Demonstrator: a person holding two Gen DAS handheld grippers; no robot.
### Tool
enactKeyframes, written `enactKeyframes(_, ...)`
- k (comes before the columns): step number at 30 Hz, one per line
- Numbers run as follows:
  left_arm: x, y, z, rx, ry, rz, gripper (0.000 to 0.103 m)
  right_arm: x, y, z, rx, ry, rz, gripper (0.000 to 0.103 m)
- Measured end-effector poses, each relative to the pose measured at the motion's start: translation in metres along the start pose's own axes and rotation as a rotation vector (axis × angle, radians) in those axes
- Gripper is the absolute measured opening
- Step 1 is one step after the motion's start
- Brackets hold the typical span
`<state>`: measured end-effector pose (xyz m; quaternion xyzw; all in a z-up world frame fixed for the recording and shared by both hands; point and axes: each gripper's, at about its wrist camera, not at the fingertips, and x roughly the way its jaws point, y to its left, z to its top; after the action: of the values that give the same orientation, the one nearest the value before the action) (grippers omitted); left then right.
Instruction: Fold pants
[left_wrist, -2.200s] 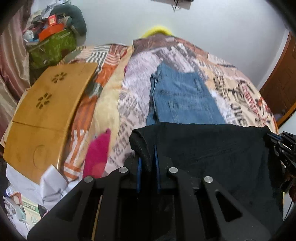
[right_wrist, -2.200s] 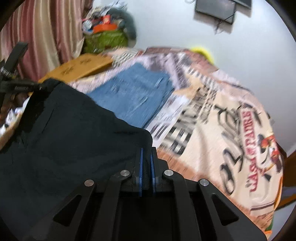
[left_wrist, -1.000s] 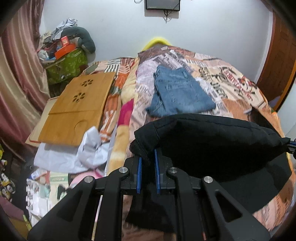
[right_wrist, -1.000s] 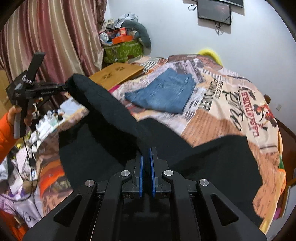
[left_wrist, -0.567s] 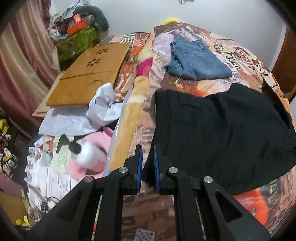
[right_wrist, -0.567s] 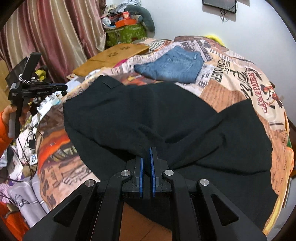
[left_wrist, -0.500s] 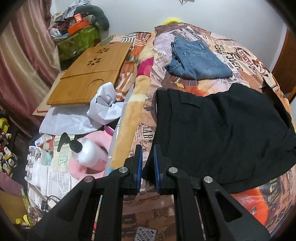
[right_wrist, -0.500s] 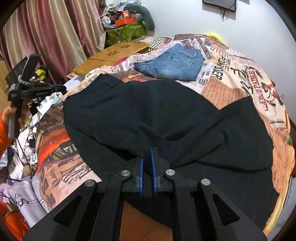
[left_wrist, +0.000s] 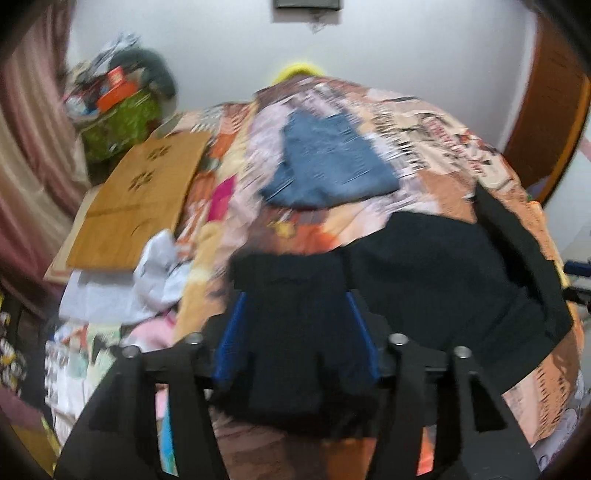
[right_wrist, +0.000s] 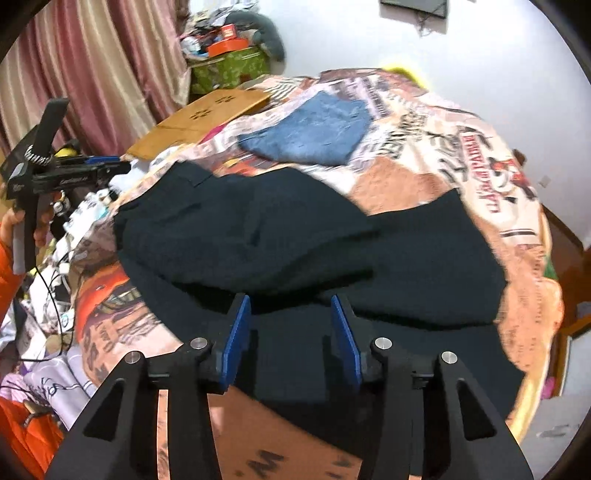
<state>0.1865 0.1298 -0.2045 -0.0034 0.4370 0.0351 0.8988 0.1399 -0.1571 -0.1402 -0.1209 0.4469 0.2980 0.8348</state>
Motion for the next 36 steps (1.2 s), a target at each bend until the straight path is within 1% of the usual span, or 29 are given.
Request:
enactKeyframes(2,0.001,-0.016,0.011,0.033,-0.008,-0.016,0.058,-0.009,-0.015,0.005,0.030,-0.022,-0.020,0.048)
enactKeyframes(4,0.005,-0.036,0.026,0.065,-0.015,-0.039,0.063,-0.016,-0.032,0.011,0.062,-0.046,-0.039,0.051)
enactKeyframes(6,0.012,-0.053,0.039,0.079,-0.019,-0.065,0.065,-0.020,-0.046,0.016,0.086,-0.066,-0.062,0.052)
enactKeyframes(9,0.027,-0.078,0.056,0.082,-0.008,-0.117,0.065,-0.024,-0.067,0.027,0.109,-0.094,-0.101,0.052)
enactKeyframes(12,0.048,-0.102,0.071,0.090,0.014,-0.136,0.065,-0.025,-0.089,0.038,0.116,-0.124,-0.143,0.052)
enactKeyframes(16,0.072,-0.129,0.085,0.105,0.029,-0.163,0.065,-0.020,-0.123,0.053,0.141,-0.143,-0.165,0.053)
enactKeyframes(19,0.091,-0.146,0.097,0.108,0.041,-0.181,0.065,-0.003,-0.146,0.062,0.169,-0.130,-0.165,0.053)
enactKeyframes(23,0.112,-0.155,0.107,0.100,0.057,-0.186,0.065,0.029,-0.172,0.071,0.200,-0.096,-0.156,0.053)
enactKeyframes(28,0.131,-0.157,0.115,0.098,0.068,-0.175,0.066,0.076,-0.196,0.084,0.235,-0.049,-0.135,0.053)
enactKeyframes(30,0.138,-0.157,0.117,0.107,0.069,-0.158,0.066,0.096,-0.204,0.089,0.249,-0.029,-0.122,0.053)
enactKeyframes(33,0.145,-0.154,0.118,0.106,0.077,-0.148,0.069,0.122,-0.213,0.095,0.278,0.008,-0.079,0.053)
enactKeyframes(36,0.150,-0.150,0.117,0.095,0.082,-0.146,0.072,0.140,-0.219,0.099,0.297,0.032,-0.054,0.053)
